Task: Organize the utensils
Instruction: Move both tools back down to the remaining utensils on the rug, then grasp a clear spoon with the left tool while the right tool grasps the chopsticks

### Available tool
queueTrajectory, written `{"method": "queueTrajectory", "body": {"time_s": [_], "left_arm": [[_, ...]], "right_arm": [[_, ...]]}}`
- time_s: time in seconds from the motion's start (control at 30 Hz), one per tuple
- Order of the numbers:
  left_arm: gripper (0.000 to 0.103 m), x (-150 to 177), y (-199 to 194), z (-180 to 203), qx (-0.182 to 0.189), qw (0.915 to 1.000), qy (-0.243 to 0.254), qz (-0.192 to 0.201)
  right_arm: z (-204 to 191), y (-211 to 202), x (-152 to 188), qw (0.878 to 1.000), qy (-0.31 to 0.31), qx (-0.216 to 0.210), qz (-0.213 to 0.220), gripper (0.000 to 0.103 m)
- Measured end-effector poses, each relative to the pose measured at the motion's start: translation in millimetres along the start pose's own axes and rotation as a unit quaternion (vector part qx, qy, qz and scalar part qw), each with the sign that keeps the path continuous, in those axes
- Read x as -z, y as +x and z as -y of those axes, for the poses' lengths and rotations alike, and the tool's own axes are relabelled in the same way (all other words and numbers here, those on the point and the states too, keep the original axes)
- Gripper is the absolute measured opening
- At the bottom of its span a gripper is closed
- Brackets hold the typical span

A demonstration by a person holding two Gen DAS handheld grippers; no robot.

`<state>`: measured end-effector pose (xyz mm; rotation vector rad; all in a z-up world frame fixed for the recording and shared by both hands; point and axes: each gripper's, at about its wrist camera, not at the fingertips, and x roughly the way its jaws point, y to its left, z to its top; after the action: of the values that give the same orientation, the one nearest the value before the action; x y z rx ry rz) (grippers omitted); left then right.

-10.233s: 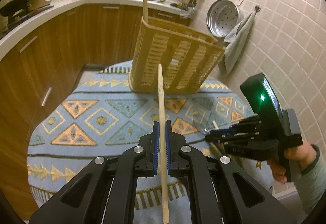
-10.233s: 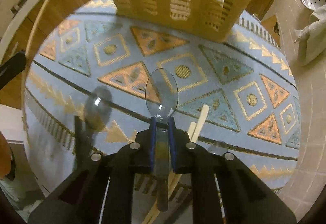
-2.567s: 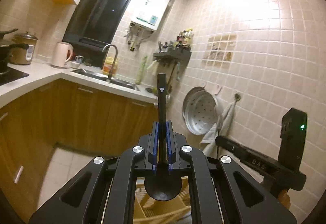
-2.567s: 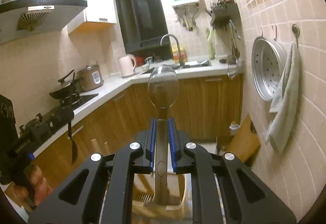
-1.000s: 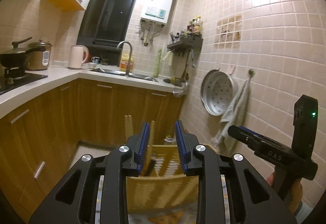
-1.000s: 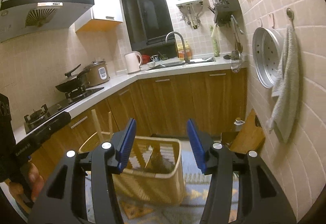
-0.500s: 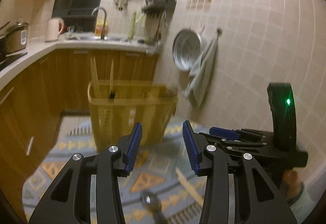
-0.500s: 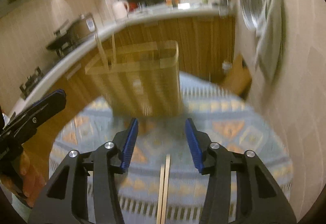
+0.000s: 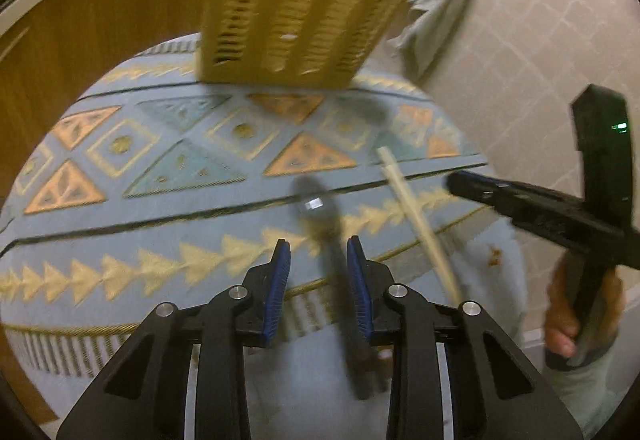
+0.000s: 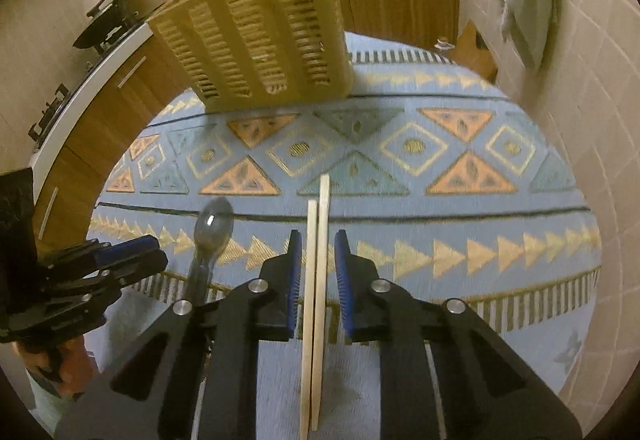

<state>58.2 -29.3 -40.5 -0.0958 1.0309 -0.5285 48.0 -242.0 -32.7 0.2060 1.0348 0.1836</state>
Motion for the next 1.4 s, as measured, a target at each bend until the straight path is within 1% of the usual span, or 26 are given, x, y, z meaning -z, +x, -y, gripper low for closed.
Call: {"method": "queueTrajectory", "body": {"time_s": [0.03, 0.1, 0.13, 0.23, 0.33, 0.4, 0.53, 0.67, 0.83, 0.97, 1.03, 1.07, 1.1, 1.13, 1.2, 1.23, 1.37, 1.4], "left_arm": [[0.026, 2.5, 1.4, -1.8, -0.001, 1.0000, 0.000, -0.004], [0.026, 6.5, 3.8, -2.1, 0.015, 0.9998, -0.003, -0.014], [0.026, 8.6, 6.5, 0.0, 0.016, 0.9996, 0.000, -0.022], [0.026, 12.9, 15.5, 12.0, -0.023, 0.9987, 0.026, -0.038], [0.026, 14.0, 19.4, 25.3, -0.061, 0.9960, 0.053, -0.039], [0.027, 13.9, 21.4, 30.8, -0.078, 0.9945, 0.058, -0.039], [0.027, 12.1, 23.1, 34.5, -0.092, 0.9931, 0.056, -0.046], [0.027, 9.7, 28.2, 40.8, -0.102, 0.9917, 0.060, -0.051], [0.027, 11.4, 29.4, 51.5, -0.125, 0.9872, 0.084, -0.052], [0.027, 11.1, 28.8, 49.6, -0.119, 0.9883, 0.080, -0.053], [0.029, 12.4, 27.3, 47.0, -0.103, 0.9904, 0.075, -0.055], [0.033, 13.6, 26.9, 46.0, -0.091, 0.9915, 0.074, -0.057], [0.040, 14.8, 26.6, 46.3, -0.080, 0.9922, 0.077, -0.057], [0.038, 16.3, 26.1, 47.6, -0.084, 0.9917, 0.081, -0.055], [0.038, 17.6, 26.3, 50.7, -0.095, 0.9902, 0.087, -0.052], [0.035, 17.6, 26.5, 50.5, -0.096, 0.9903, 0.086, -0.052], [0.032, 17.3, 21.2, 40.1, -0.076, 0.9937, 0.063, -0.054], [0.029, 17.4, 20.6, 38.2, -0.074, 0.9940, 0.060, -0.054]], "right_arm": [[0.2, 1.5, 1.4, 1.000, 0.002, 0.000, -0.003, 0.015], [1.4, 4.7, 4.4, 1.000, 0.005, -0.004, -0.010, 0.015], [1.3, 6.5, 6.0, 1.000, 0.006, -0.004, -0.014, 0.015], [1.9, 9.4, 8.5, 1.000, 0.009, -0.005, -0.019, 0.015], [1.9, 10.5, 10.9, 1.000, 0.006, -0.005, -0.023, 0.015], [2.1, 9.9, 11.4, 1.000, 0.006, -0.006, -0.024, 0.015], [7.5, 9.5, 11.7, 1.000, 0.017, -0.008, -0.022, 0.015], [11.7, 13.0, 12.7, 0.999, 0.020, -0.004, -0.029, 0.015], [9.7, 18.5, 14.4, 0.999, 0.010, 0.005, -0.042, 0.015], [12.1, 23.2, 14.8, 0.999, 0.018, -0.003, -0.049, 0.015], [12.5, 24.5, 15.1, 0.998, 0.021, -0.009, -0.052, 0.015], [12.9, 24.5, 14.8, 0.998, 0.023, -0.009, -0.052, 0.015], [13.5, 24.1, 14.7, 0.998, 0.024, -0.009, -0.050, 0.015], [14.0, 23.5, 14.7, 0.998, 0.026, -0.009, -0.048, 0.015], [16.4, 22.2, 14.9, 0.998, 0.031, -0.014, -0.046, 0.015], [17.7, 21.1, 15.2, 0.998, 0.033, -0.016, -0.045, 0.015], [19.4, 17.1, 15.0, 0.999, 0.030, -0.015, -0.041, 0.015], [20.5, 16.7, 14.7, 0.999, 0.032, -0.015, -0.039, 0.015]]}}
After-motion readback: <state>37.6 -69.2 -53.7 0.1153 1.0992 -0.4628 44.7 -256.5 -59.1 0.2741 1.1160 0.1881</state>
